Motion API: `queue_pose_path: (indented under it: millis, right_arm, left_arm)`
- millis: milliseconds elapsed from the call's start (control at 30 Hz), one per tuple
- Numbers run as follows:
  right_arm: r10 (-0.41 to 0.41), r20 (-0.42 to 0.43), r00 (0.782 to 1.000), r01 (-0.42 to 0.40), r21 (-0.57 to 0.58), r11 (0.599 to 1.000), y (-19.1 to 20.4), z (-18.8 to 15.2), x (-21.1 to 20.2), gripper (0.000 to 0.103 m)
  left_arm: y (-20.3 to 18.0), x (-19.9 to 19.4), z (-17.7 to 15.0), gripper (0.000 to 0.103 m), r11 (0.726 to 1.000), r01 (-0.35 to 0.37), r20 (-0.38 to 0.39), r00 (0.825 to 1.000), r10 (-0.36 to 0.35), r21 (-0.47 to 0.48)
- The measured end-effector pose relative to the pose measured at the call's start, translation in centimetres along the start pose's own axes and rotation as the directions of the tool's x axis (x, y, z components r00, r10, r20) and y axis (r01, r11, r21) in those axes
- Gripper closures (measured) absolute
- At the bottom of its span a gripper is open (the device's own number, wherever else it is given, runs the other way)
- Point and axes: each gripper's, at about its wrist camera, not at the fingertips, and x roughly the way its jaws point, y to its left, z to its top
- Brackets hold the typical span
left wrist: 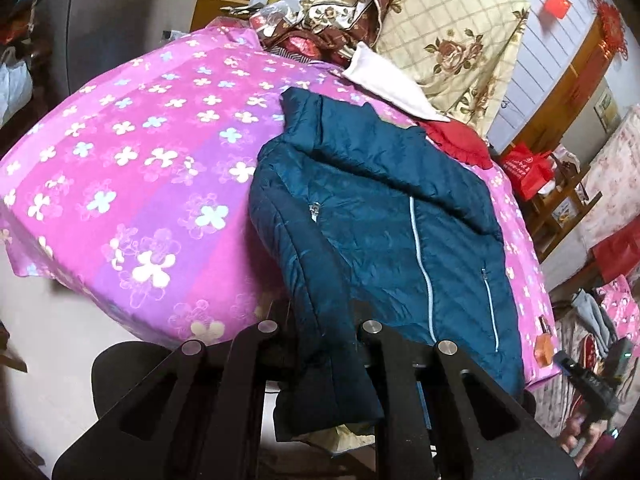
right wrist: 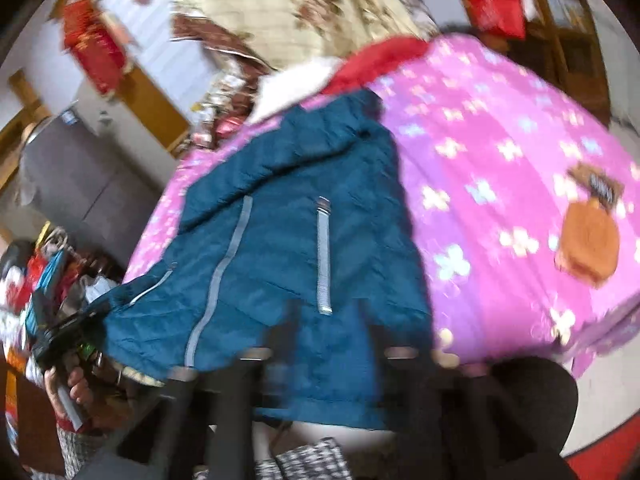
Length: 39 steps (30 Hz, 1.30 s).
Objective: Fold large clothes
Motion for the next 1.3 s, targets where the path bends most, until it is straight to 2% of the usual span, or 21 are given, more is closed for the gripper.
queue_pose_path:
  millis: [33, 167, 367, 400, 500, 533, 667, 800, 1000, 1167, 1300]
  right_arm:
    - [-0.008, 0.000, 1.000, 0.008, 0.025, 1.000, -0.9, 0.2, 0.5, 0.043]
    - [-0.016, -0.025, 1.000, 0.019, 0.120, 0.993, -4.0, -0.2, 2.4, 0.043]
    - [-0.052, -0.123, 0.991, 0.066, 0.111, 0.992, -5.2, -2.1, 5.3, 0.044]
    - [-0.049, -0.129, 0.990, 0.064, 0.115, 0.991, -5.3, -2.5, 5.7, 0.046]
    - [-0.026, -0.140, 0.990, 0.042, 0.112, 0.993, -5.0, -3.4, 6.1, 0.066]
    - [-0.016, -0.154, 0.988, 0.033, 0.105, 0.994, -4.8, -3.6, 6.3, 0.077]
    - [0.052, -0.153, 0.987, -0.032, 0.126, 0.991, -4.2, -3.3, 5.8, 0.091]
    - [0.136, -0.085, 0.987, -0.125, 0.131, 0.984, -2.3, -0.6, 3.4, 0.093]
    - [0.181, 0.032, 0.983, -0.182, 0.048, 0.982, 1.8, 4.9, 0.4, 0.093]
    - [0.154, 0.082, 0.985, -0.153, -0.017, 0.988, 4.7, 9.7, 0.2, 0.093]
    - [0.120, 0.115, 0.986, -0.114, -0.057, 0.992, 6.7, 14.3, 1.0, 0.093]
  left_arm:
    - [0.3, 0.2, -0.1, 0.094, 1.000, -0.003, -0.004, 1.000, 0.003, -0.007]
    - [1.2, 0.6, -0.3, 0.094, 0.999, -0.004, -0.018, 1.000, 0.004, -0.035]
    - [1.7, 1.1, -0.5, 0.094, 0.999, -0.011, -0.029, 1.000, 0.010, -0.050]
    - [1.7, 1.1, -0.6, 0.094, 0.999, -0.011, -0.030, 1.000, 0.009, -0.053]
    - [1.9, 1.0, -0.8, 0.094, 0.998, -0.010, -0.028, 1.000, 0.008, -0.063]
    - [2.0, 0.9, -0.8, 0.094, 0.998, -0.010, -0.024, 1.000, 0.009, -0.066]
    - [2.0, 0.6, -0.7, 0.094, 0.997, -0.006, -0.014, 1.000, 0.005, -0.074]
    - [1.2, 0.1, 0.6, 0.094, 0.998, -0.008, 0.013, 1.000, 0.008, -0.055]
    - [-1.0, -0.1, 4.7, 0.094, 0.999, -0.030, 0.074, 0.997, 0.031, -0.015]
    - [-3.9, 0.1, 8.8, 0.093, 0.995, -0.088, 0.148, 0.986, 0.081, 0.044]
    - [-5.6, 1.2, 13.0, 0.093, 0.991, -0.123, 0.183, 0.977, 0.112, 0.044]
